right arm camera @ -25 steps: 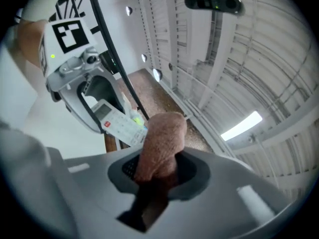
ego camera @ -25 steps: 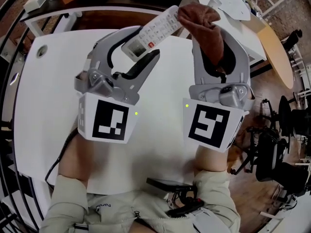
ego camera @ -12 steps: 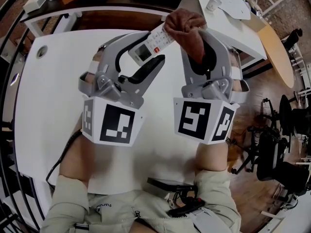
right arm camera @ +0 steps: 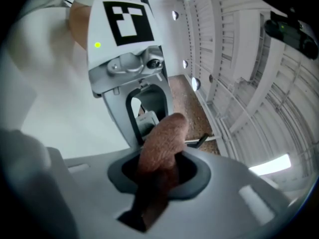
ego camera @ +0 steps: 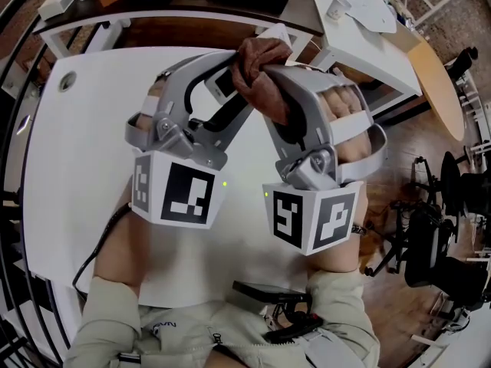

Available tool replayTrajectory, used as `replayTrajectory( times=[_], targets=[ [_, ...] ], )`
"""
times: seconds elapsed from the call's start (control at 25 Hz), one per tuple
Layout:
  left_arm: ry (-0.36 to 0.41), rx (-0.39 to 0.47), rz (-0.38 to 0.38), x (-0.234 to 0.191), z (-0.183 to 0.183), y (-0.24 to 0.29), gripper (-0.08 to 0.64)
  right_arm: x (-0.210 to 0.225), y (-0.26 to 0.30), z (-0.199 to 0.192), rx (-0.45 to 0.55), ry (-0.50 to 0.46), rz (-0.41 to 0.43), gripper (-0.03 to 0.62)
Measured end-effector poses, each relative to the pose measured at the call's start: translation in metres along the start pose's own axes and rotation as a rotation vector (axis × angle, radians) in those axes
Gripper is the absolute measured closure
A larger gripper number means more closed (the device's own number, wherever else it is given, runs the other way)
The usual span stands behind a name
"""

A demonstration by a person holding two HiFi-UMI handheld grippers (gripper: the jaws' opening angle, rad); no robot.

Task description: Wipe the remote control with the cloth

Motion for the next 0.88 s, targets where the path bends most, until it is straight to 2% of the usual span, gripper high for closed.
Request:
replayTrajectory(
  times=[0.2, 0.32, 0.44, 0.6, 0.72, 0.88],
  targets=[
    [-0.004, 0.000, -0.001, -0.001, -0.001, 0.001, 0.318, 0.001, -0.006, 0.005, 0.102, -0.008, 0.005, 0.506],
    [-0.034, 0.009, -0.005, -0.003, -0.002, 0.001, 0.318, 0.006, -0.010, -0.004, 0.122, 0.057, -0.028, 0.505],
    [-0.082, 0.029, -0.023, -0.010, -0.001, 0.001, 0.318, 0.016, -0.009, -0.023, 0.048, 0.161, -0.134, 0.505],
    [-0.127, 0.058, -0.042, -0.017, 0.002, -0.003, 0.318, 0.023, -0.003, -0.047, -0.109, 0.274, -0.261, 0.505],
    [-0.183, 0.081, -0.057, -0.023, 0.005, -0.006, 0.318, 0.024, 0.000, -0.059, -0.178, 0.321, -0.268, 0.505],
    [-0.261, 0.109, -0.074, -0.029, 0.007, -0.008, 0.319, 0.018, 0.007, -0.058, -0.192, 0.291, -0.223, 0.505]
  ],
)
Point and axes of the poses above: the fingertips, and each gripper's own axes: y forward along the fingers, x to its right, z out of its top, the point moved 10 cm from there along -y, backward along the fingers, and after that the axes turned 14 degrees about -y, right-handed, at the moved point
